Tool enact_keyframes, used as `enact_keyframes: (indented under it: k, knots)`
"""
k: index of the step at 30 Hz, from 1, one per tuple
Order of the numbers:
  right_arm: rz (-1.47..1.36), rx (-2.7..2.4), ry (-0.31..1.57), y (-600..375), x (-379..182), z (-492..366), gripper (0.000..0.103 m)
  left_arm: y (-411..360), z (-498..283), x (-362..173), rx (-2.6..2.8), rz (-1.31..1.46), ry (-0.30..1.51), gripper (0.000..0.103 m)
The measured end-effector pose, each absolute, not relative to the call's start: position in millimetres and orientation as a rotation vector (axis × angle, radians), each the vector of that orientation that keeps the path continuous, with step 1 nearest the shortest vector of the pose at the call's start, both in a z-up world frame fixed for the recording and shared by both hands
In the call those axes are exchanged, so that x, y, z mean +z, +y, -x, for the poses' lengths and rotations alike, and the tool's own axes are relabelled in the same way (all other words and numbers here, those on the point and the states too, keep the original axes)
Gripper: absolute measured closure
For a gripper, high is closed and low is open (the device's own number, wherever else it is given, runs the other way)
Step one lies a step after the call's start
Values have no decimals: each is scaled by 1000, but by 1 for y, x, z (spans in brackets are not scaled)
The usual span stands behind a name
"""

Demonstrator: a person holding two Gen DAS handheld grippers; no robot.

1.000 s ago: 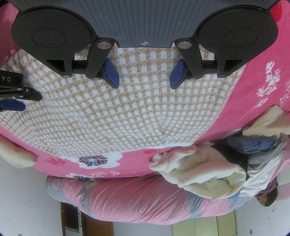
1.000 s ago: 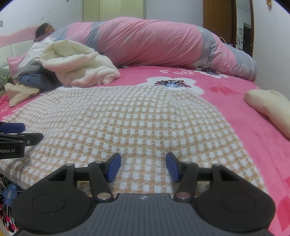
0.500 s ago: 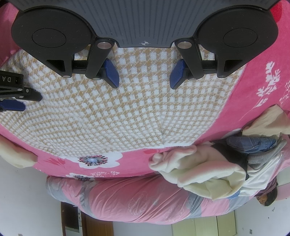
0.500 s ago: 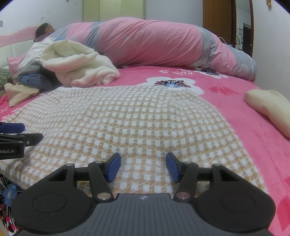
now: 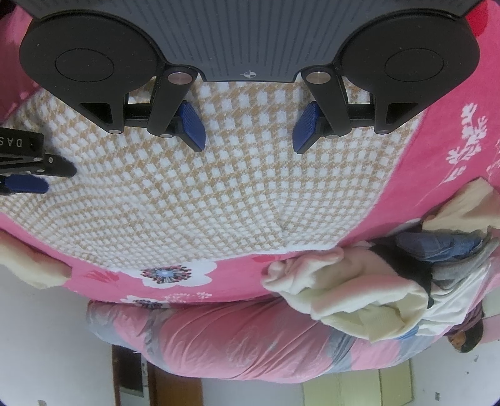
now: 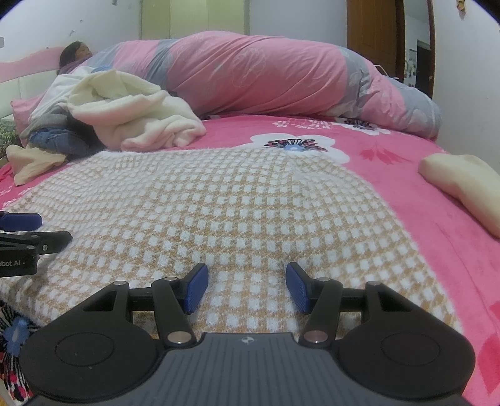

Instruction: Fold clothes

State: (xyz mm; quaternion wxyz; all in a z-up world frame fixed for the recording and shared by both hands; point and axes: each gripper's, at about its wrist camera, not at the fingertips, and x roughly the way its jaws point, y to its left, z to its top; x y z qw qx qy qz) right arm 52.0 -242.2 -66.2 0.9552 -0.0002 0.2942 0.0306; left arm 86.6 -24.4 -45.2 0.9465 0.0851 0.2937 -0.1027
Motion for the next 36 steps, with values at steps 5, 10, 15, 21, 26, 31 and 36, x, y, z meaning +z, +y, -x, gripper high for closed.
enact_keyframes:
  k: [5,10,15,21,26,31,36]
  knots:
    - [-40,88,561,-250,-71,-46,45,-25,-91,-33,-208,-227,633,39]
    - [-121,141,588,-266,-47,-45,45,-31,-103,-14,-225,-209,619,39]
    - [-47,156,472,-264,-4,-70,45,-51,-140,-3,-246,-208,585,39]
    - [3,69,610,-276,-41,-152,46,-50,-190,-35,-204,-185,680,35]
    - [-152,88,654,-308,-64,-174,44,-30,-189,-51,-252,-104,645,32]
    - [-123,42,654,-289,-43,-166,44,-26,-186,-51,-263,-89,627,31]
    - [-121,155,612,-246,-7,-140,40,-15,-172,-40,-254,-24,606,32]
